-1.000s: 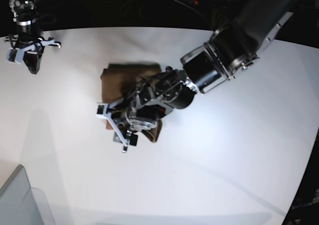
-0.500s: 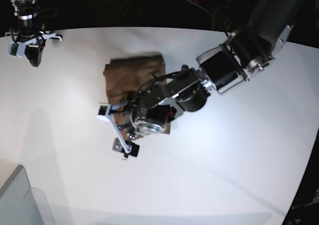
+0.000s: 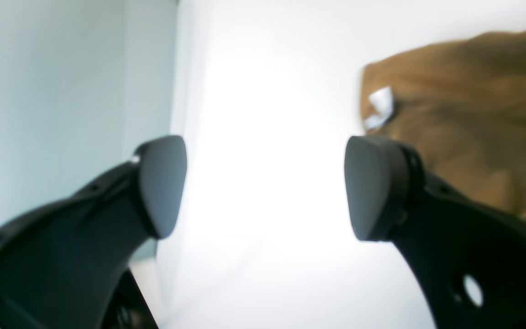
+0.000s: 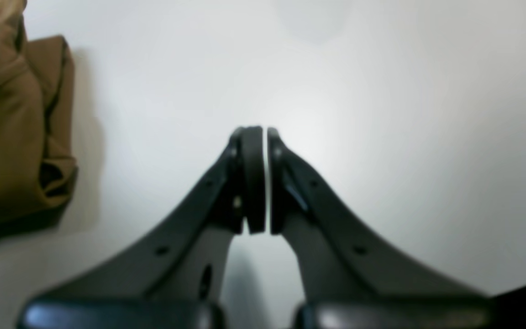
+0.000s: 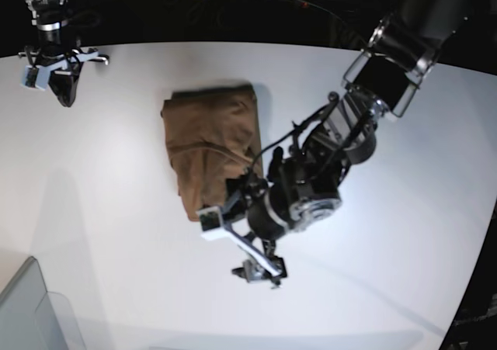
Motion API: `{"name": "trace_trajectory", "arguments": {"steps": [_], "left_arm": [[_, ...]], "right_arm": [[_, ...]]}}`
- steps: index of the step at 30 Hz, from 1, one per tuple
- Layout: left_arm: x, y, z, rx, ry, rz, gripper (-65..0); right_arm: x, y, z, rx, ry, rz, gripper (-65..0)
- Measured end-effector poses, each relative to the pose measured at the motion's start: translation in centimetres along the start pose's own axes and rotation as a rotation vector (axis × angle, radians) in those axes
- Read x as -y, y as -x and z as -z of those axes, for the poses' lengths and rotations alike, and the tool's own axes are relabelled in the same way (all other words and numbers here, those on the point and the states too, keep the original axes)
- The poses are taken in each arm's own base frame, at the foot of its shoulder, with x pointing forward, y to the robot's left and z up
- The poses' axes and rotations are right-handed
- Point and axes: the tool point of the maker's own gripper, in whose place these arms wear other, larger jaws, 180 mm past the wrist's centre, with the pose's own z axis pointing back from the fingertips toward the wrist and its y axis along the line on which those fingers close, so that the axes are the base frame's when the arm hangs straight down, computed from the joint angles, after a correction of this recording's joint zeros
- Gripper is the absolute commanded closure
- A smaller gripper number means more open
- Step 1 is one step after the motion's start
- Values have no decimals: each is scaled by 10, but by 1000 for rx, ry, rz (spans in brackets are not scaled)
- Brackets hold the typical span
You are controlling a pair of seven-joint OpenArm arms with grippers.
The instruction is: Layout the t-shirt on the table in an organized manner, then fold the t-shirt properly
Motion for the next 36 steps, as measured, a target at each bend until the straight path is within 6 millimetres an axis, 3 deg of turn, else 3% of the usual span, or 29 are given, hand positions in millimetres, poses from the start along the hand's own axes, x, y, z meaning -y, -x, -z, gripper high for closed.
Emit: {"name": "trace_trajectory", "arguments": {"steps": [3,6,9,11,14,19,22,23,26,29,33,36], "left_arm": [[-12,59,-29,-143,-83,-161,-479],[-11,132,-75,-349,-177,-336,-315],[5,179,-128,-493,-256,-456,-192],[27,195,-156,-547,-264,-512,-195],[83,232,-195,-688,-223,-663,-193],[162,267,-270,-847,-217,-939,-192],[204,276,-320,-948,-200,-1056,-192],[212,274,-328,-947,-189,-1086,-192],[249,269,-345,-951,-117,-1179,-191],[305,268,-343,-980,-7,-1323,-191],[351,270,-295,-839,57,-1447,-191],[377,273,-258,-739,97,-1514,-191]], "right_arm": [[5,6,-7,-17,9,-8,0],[21,18,-22,-59,60,-6,0],[55,27,-46,-75,197,26,0],[79,26,-59,-79,267,16,0],[99,38,-70,-86,314,58,0],[108,133,-100,-312,384,251,0],[109,175,-117,-427,396,306,0],[111,182,-118,-440,397,319,0],[107,198,-110,-467,366,349,0],[76,232,-104,-565,278,394,0],[31,273,-105,-685,176,453,0],[-8,292,-92,-740,82,482,0]]}}
